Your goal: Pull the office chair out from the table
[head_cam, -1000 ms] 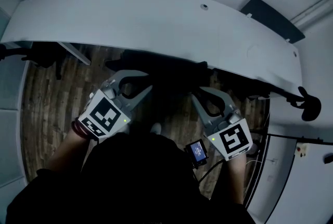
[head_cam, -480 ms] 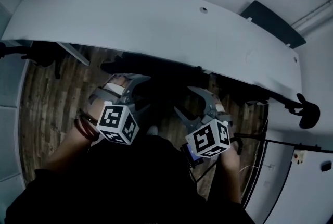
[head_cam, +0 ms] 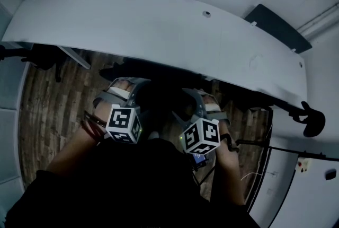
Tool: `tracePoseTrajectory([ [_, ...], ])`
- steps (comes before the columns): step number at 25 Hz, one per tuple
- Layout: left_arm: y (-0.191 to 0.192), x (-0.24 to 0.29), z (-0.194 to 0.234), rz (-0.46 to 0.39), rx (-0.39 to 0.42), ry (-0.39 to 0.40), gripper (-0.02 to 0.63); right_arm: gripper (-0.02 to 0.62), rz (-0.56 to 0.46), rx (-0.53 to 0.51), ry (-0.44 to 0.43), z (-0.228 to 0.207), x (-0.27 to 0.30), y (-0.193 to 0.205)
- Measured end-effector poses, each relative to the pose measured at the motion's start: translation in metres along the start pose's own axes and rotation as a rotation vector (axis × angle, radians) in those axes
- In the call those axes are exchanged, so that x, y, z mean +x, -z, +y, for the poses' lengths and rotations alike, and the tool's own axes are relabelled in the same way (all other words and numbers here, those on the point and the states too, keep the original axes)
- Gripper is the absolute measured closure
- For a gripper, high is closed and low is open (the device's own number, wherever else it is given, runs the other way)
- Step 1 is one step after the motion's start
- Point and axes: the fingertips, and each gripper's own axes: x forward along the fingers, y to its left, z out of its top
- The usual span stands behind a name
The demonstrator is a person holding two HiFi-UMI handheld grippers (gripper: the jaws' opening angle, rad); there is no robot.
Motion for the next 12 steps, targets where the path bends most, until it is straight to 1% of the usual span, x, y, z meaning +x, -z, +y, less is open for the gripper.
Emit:
tracePoseTrajectory([
  [2, 0.004, 0.005, -0.004, 0.029, 0.032, 0.008, 0.204, 0.307, 0.011, -0.021, -0.007, 0.000, 0.010, 0.005],
  [4, 0.007, 0.009, -0.004, 0.057, 0.070, -0.009, 0.186, 0.307, 0.026, -0.052, 0.004, -0.003, 0.016, 0.010],
  [6, 0.010, 0.014, -0.003, 0.092, 0.122, -0.034, 0.183, 0.307, 0.066, -0.104, 0.024, -0.007, 0.019, 0.015],
  [8, 0.014, 0.015, -0.005, 0.128, 0.158, -0.039, 0.183, 0.310, 0.093, -0.166, 0.056, -0.011, 0.024, 0.016],
  [10, 0.016, 0.017, -0.008, 0.151, 0.175, -0.036, 0.184, 0.341, 0.086, -0.208, 0.087, -0.016, 0.023, 0.016],
  [11, 0.016, 0.018, -0.009, 0.158, 0.179, -0.030, 0.189, 0.376, 0.080, -0.226, 0.098, -0.019, 0.022, 0.016],
  [12, 0.016, 0.019, -0.011, 0.164, 0.182, -0.023, 0.193, 0.388, 0.075, -0.246, 0.102, -0.019, 0.021, 0.017],
])
